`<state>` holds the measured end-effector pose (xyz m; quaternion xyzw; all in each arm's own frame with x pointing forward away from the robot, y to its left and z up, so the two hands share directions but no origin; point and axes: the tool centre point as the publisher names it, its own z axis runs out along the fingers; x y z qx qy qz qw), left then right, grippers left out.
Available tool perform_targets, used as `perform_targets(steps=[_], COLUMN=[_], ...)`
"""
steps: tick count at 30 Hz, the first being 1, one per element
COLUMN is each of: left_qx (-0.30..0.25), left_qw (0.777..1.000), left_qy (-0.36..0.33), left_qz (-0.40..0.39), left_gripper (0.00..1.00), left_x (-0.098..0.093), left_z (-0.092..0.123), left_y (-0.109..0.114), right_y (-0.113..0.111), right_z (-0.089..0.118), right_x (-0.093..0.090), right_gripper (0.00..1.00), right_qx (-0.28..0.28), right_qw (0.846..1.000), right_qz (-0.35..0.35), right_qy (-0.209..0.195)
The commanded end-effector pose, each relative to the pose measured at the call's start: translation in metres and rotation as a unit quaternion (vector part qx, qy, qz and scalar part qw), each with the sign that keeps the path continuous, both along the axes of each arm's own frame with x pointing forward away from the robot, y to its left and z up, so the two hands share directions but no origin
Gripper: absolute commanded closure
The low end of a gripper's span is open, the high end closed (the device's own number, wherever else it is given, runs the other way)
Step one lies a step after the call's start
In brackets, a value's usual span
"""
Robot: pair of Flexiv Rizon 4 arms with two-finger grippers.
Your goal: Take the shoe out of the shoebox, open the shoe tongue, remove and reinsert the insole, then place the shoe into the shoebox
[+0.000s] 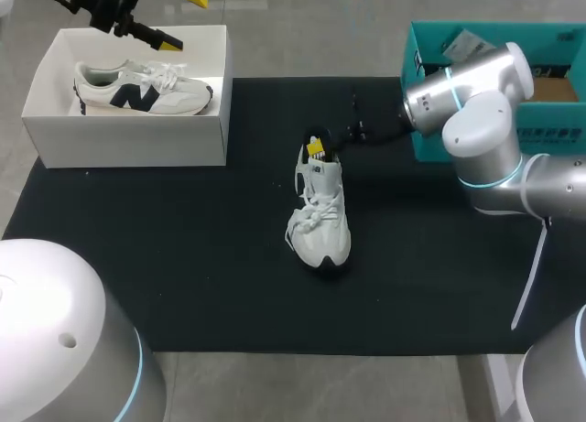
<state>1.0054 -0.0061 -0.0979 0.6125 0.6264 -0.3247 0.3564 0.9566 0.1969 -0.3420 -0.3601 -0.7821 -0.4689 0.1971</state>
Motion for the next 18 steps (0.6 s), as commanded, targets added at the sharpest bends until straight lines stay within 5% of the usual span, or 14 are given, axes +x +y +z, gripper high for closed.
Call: perform_targets(steps=[1, 5, 18], left_qx=[0.001, 0.001, 0.001], left_qw=[1.0, 1.0, 1.0], left_qy=[0.0, 0.0, 0.0], left_qz=[-0.001, -0.001, -0.001], left_gripper=[0.0, 0.0, 0.0], left_x=[0.001, 0.001, 0.001], left_z=[0.0, 0.0, 0.0], left_y=[0.0, 0.0, 0.0], right_y=[-0.001, -0.001, 0.004], right_z=[0.008, 0.01, -0.002], right_x=[0.01, 0.016, 0.002], right_gripper=[0.14, 1.0, 1.0], right_qx=[-0.009, -0.014, -0.013], right_qw=[1.0, 1.0, 0.999], right_qz=[0.005, 0.008, 0.001], right_qy=[-0.004, -0.007, 0.035])
